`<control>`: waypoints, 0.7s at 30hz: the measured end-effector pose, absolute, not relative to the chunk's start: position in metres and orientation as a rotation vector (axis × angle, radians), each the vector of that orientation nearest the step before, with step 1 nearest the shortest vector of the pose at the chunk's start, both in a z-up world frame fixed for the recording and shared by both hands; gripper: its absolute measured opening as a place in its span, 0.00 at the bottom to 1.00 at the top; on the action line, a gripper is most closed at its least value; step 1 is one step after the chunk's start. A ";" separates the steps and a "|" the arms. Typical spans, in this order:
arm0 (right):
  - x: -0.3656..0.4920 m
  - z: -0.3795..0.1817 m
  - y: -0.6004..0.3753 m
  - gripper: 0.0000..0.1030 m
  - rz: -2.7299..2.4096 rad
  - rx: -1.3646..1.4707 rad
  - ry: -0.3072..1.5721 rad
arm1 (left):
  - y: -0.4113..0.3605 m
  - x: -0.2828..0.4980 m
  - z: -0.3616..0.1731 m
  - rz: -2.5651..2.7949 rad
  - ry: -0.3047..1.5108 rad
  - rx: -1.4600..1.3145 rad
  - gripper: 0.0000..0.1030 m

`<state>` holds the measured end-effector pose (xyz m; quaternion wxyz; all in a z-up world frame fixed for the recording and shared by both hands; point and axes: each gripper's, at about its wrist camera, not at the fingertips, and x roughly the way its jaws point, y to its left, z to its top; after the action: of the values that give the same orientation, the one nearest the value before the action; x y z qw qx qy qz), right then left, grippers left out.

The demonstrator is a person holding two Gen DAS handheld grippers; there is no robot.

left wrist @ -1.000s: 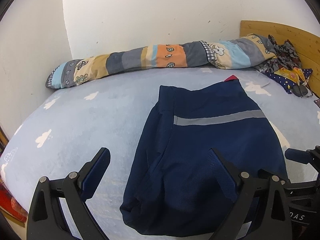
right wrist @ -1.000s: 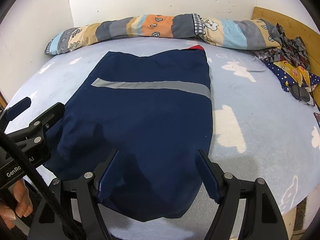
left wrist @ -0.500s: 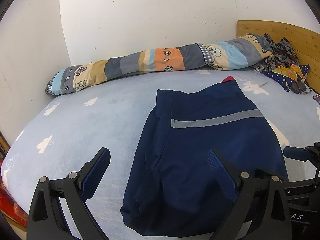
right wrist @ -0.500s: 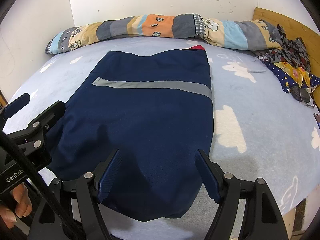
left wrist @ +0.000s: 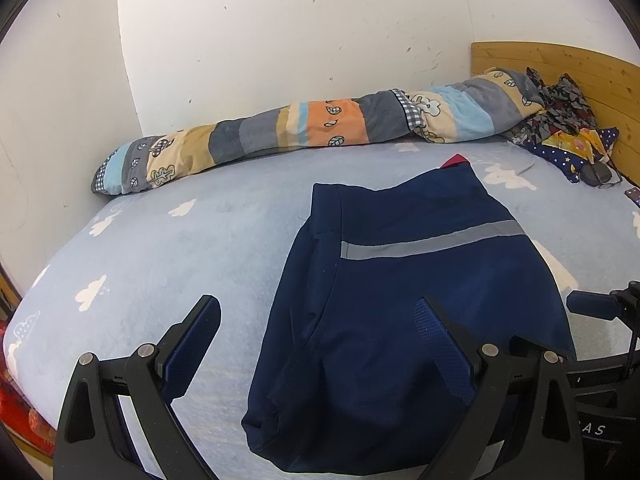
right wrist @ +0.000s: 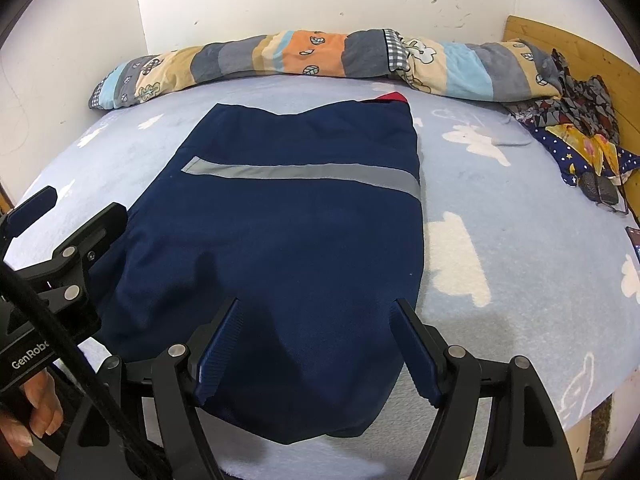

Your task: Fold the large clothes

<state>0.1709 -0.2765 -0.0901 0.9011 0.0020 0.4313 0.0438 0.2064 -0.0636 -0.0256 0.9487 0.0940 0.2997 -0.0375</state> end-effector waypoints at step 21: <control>0.166 -0.088 -0.293 0.77 0.070 0.007 0.892 | -0.041 0.240 -0.072 -0.048 0.921 0.130 0.95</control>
<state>0.1659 -0.2925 -0.0884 0.9015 0.0034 0.4314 0.0340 0.2405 -0.0407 -0.0716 0.8935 0.0625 0.4442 -0.0233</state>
